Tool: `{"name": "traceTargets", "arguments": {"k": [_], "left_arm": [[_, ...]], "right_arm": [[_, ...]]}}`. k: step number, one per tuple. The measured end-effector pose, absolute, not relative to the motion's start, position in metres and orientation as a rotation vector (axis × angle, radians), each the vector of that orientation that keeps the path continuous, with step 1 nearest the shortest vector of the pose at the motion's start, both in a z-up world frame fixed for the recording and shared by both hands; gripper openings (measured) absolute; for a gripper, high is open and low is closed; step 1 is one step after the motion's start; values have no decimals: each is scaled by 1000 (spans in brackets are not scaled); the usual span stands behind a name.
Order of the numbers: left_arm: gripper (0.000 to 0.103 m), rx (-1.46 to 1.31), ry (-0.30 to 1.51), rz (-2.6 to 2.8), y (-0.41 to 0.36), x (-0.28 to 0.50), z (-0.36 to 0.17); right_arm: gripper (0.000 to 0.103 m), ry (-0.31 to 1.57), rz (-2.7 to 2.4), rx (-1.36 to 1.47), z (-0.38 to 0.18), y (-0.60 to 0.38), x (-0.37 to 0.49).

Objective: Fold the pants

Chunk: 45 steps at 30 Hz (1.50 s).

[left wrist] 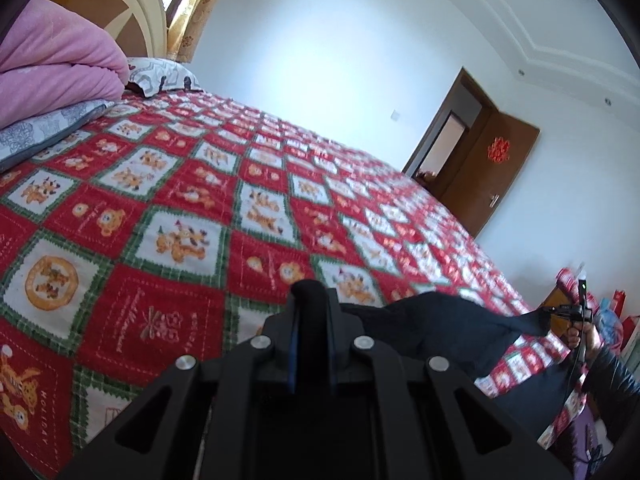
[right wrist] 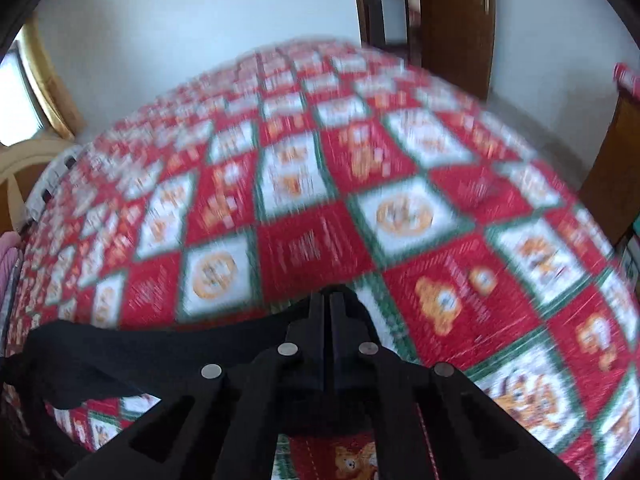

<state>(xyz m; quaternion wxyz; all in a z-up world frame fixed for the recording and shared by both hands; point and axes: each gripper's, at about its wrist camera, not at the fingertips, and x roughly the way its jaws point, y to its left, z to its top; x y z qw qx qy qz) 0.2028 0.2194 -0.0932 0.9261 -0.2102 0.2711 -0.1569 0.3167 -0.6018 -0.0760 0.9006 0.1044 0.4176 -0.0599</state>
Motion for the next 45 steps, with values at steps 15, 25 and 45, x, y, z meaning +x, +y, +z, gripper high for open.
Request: {"name": "traceTargets", "arguments": {"k": [15,25,45], "left_arm": [[10,-493,491,-476,243,123,-111],[12,-458,590,-492,240,89,-148],[55,-412,551,-225,307,48,-141]], "right_arm": [[2,481,-84,268,-28,-643,113],[2,593,-142,359,-88,-661,43],[5,550,-264,329,-40,-626,7]]}}
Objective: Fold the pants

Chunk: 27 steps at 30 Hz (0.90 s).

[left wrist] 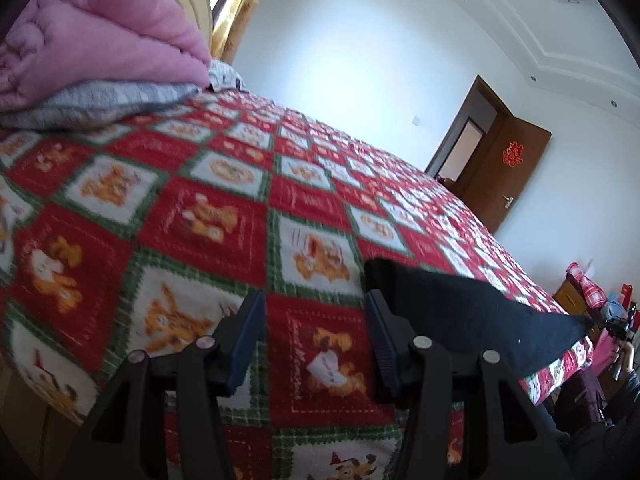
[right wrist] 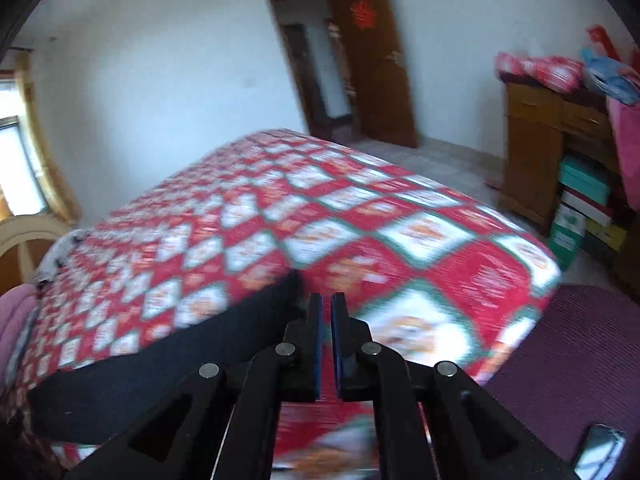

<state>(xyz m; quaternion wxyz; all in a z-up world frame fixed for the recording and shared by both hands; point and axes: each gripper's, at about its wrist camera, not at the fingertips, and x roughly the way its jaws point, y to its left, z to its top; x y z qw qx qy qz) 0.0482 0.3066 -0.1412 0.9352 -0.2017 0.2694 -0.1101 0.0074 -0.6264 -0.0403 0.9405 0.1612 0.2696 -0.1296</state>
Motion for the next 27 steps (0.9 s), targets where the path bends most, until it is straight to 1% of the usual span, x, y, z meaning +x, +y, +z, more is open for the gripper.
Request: {"name": "traceTargets", "arguments": {"k": [1,3,4,5,10,13,17,22,24,25,26,27], "left_arm": [[55,-405,541,-227,304,48,-138],[55,-378,532,-233,292,49,-131],[55,-370,534,-234,289,51,-129],[55,-357,538,-246,281,52,-127],[55,-253,603,-324,241,55,-128],[55,-208,638,-334,230,54,-133],[54,-204,661,-294,227,71,-141],[45,-238,680,-268,228,98,-145],[34,-260,686,-284,226,106,-147],[33,-262,693,-287,223,109,-147],[28,-256,692,-287,221,109,-147],[17,-247,688,-291,219,109,-145]], "right_arm": [[6,545,-217,317,-36,-611,15],[19,564,-117,287,-32,-576,34],[38,587,-48,261,-32,-550,48],[49,599,-2,248,-34,-532,56],[49,731,273,117,-63,-397,103],[49,797,425,63,-89,-323,115],[49,851,543,-5,-119,-250,120],[49,894,626,-90,-137,-192,124],[49,903,628,-81,-137,-186,131],[49,907,627,-69,-135,-185,135],[49,912,622,-49,-135,-184,141],[49,915,613,-38,-134,-183,146]]}}
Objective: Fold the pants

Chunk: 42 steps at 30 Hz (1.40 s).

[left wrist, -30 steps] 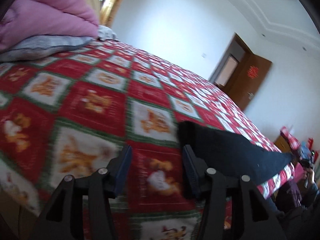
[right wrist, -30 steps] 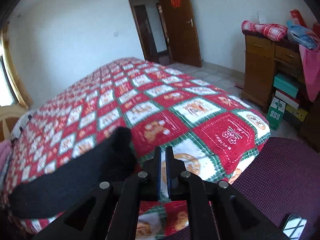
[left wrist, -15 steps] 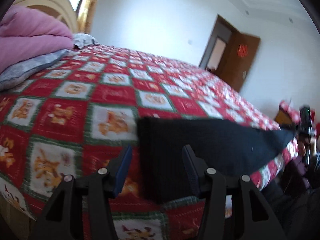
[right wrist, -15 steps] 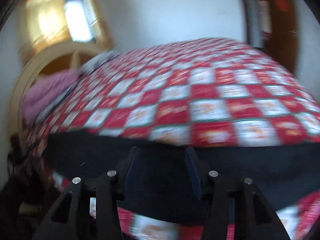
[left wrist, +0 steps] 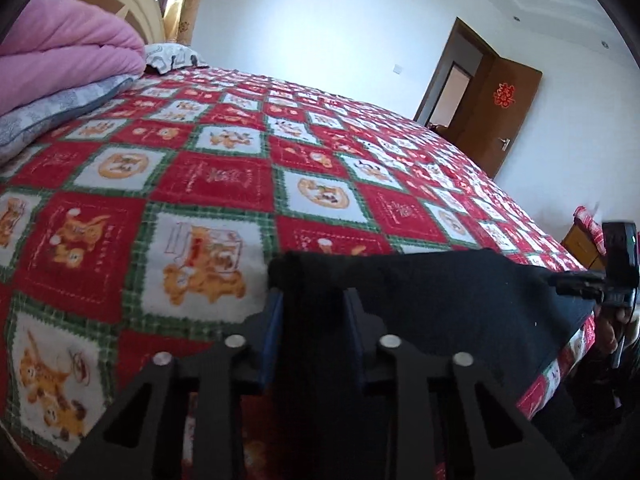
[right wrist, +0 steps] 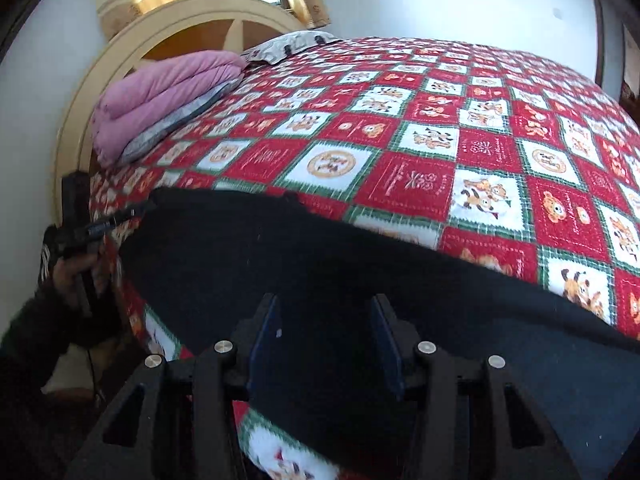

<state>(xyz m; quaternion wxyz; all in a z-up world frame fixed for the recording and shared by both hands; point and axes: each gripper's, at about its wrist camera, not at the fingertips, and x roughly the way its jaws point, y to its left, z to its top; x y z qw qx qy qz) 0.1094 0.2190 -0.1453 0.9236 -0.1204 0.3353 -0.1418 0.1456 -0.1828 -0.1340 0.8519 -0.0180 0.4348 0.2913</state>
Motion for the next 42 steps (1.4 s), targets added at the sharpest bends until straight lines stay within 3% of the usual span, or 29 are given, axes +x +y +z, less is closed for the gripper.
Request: {"name": "traceTargets", "arguments": {"k": [1,11,16,20,23,25,31,39,40,42], "left_arm": [[11,-232,684,-282,218,109,-143],[10,-284,676,-255,226,119,-147],[12,-302,649,-282,233,114,-147],[12,-336,643,-293,237,115,-152],[12,-366,633,-306,240,115,-155],[13,-373,628,-305,241,115,-156],[13,-370,617,-295,240,114,-155],[14,-359,613,-295,243,112,-154],[14,-353,610,-290,244,110,-153],[14,-344,607,-278,247,107,-152]], "right_arm": [[49,920,599,-27,-134,-183,151],[49,998,663,259,-134,-165,225],[47,1151,675,358,-156,-138,263],[18,1262,718,391,-180,-120,276],[4,1255,738,379,-179,-114,276],[2,1225,736,389,-173,-115,276],[1,1076,690,374,-148,-119,278],[3,1122,656,248,-177,-114,285],[5,1130,645,246,-173,-118,281],[30,1076,570,185,-158,-132,264]]}}
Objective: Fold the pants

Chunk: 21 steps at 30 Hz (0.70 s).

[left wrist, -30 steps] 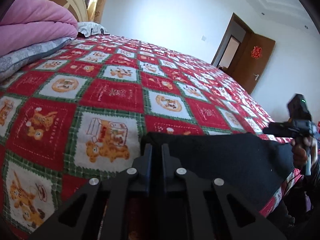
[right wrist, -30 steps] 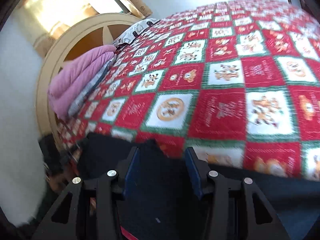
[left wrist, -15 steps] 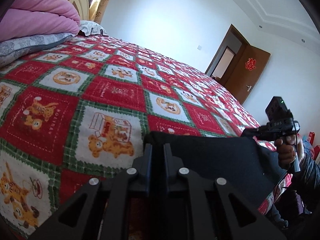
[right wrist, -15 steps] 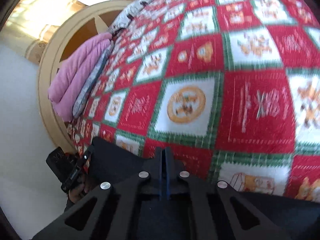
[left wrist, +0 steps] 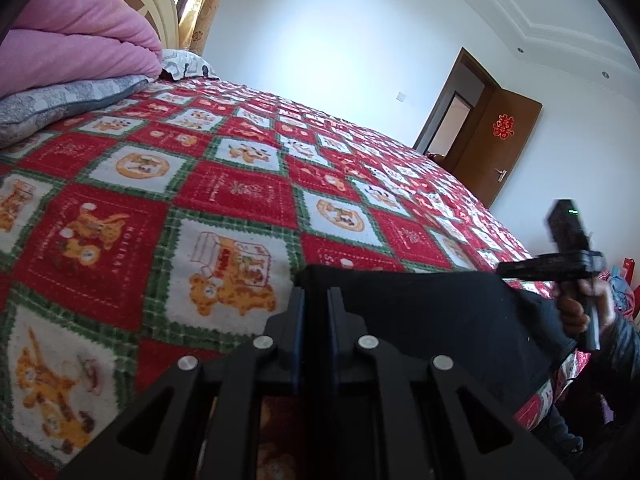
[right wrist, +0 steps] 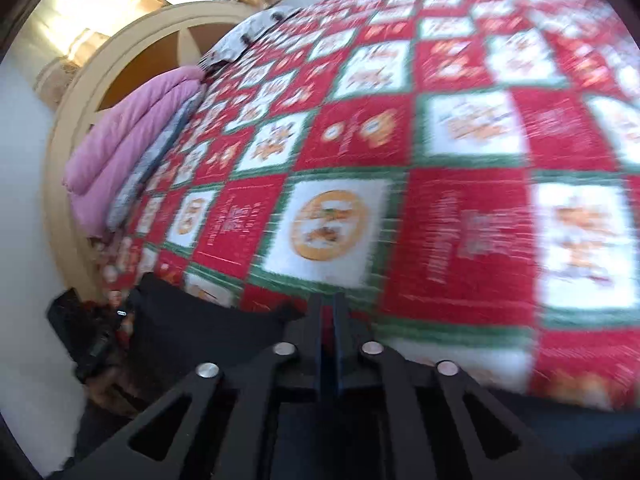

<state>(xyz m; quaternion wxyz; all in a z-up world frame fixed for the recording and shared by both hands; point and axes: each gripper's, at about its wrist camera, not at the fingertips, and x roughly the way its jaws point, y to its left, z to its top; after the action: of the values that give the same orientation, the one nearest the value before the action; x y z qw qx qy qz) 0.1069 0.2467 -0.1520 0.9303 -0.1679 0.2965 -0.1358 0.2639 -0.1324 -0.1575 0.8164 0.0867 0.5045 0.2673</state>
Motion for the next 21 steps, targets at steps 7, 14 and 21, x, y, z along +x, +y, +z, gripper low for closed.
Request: {"name": "traceTargets", "arguments": {"k": [7,14,21], "left_arm": [[13,-361,619,-235,262,101,-157],[13,-349,620,-246,251,101,-153],[14,-353,611,-269,241,99,-148]], "right_arm": [[48,930,642,-172,-128,-154,150],[46,917,686,-478,-173,-128,81],[4,883,664,-501,-178,-118,88]]}}
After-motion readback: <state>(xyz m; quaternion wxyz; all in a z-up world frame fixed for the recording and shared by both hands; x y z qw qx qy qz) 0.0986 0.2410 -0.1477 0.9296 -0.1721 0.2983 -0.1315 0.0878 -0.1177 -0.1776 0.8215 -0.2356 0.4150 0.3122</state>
